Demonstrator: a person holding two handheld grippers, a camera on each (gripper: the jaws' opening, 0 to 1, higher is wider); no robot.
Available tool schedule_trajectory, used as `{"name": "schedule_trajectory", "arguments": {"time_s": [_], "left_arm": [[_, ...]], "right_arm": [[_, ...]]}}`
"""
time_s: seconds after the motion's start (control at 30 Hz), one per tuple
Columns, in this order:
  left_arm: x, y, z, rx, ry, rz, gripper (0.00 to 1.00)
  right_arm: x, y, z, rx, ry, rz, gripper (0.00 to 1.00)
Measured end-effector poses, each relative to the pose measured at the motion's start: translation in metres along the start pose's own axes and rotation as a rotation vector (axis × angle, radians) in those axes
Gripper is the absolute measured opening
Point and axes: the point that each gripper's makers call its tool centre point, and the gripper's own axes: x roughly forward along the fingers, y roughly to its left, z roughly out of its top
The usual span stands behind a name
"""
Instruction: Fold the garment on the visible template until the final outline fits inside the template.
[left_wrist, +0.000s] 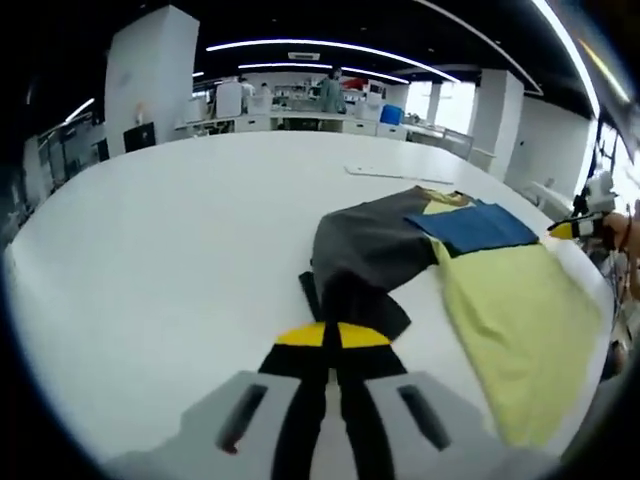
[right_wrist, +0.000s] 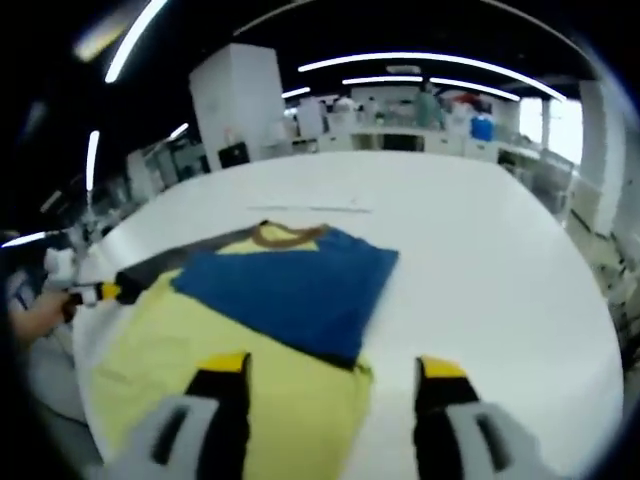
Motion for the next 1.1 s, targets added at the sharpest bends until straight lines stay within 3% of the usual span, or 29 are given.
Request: {"name": "schedule_trajectory", "arguments": {"time_s": [0.27,0.43,0.73,0.87,1.1], "left_arm": [[-0.003,0.000,0.017,-0.018,-0.047,0.018,0.00],[-0.004,-0.006,0.034,-0.029,-0.096,0.016,0.00],[-0.001,-0.036,0.071,-0.029,-0.185,-0.032,0.00],[0.003,-0.048,0.076,-0.017,-0.198,-0.059,0.00],[0.013,-0.088,0.083,0.021,-0.204,-0.139,0.00]], "right_arm": [[-0.015,0.019,0.006,-0.018,-0.006,0.062,0.81],[-0.022,0.029,0.003,-0.030,0.021,0.097,0.82],[-0.028,0.039,0.001,-0.036,0.021,0.121,0.83],[-0.031,0.045,0.001,-0.038,0.020,0.126,0.83],[-0.034,0.049,0.000,-0.037,0.019,0.137,0.83]]}}
